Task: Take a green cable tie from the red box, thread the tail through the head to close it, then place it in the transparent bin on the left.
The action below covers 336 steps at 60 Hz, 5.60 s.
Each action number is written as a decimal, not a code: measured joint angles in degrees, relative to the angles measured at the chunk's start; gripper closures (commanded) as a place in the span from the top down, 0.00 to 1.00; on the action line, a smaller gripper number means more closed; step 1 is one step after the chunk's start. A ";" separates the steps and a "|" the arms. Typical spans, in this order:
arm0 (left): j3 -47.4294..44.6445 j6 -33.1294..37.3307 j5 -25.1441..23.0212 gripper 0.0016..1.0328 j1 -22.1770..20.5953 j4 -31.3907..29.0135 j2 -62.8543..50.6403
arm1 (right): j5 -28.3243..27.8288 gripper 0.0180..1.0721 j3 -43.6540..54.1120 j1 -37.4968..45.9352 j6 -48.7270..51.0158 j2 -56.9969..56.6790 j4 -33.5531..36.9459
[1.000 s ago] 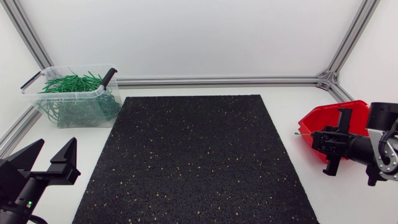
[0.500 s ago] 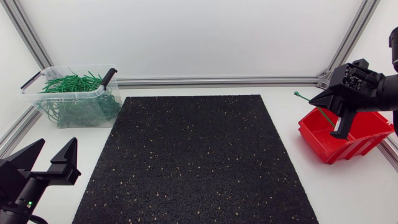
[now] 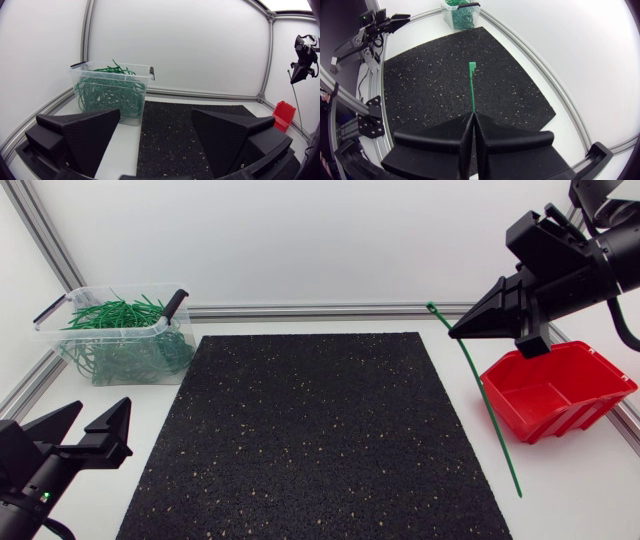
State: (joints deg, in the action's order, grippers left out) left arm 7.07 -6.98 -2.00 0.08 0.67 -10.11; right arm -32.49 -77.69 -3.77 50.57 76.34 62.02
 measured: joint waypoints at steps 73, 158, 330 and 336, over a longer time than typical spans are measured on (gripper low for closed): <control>37.11 8.70 -37.86 0.95 -6.16 -7.58 -47.95 | -23.45 0.05 8.74 -18.86 -32.98 9.68 -24.28; 42.49 -11.30 -62.29 0.80 -23.10 21.55 -70.34 | -29.24 0.06 22.60 -18.62 -57.24 4.92 -57.53; 42.49 -17.07 -59.71 0.04 -16.96 25.09 -71.97 | -23.08 0.97 26.60 -20.00 -50.97 -0.26 -58.75; 42.49 -17.07 -60.37 0.03 -15.82 23.21 -71.97 | -15.37 0.97 27.71 -22.49 -43.47 -2.36 -57.02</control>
State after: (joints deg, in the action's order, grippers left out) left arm 49.56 -24.05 -62.37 -15.75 23.88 -82.08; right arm -47.86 -49.98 -26.26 7.09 73.97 4.99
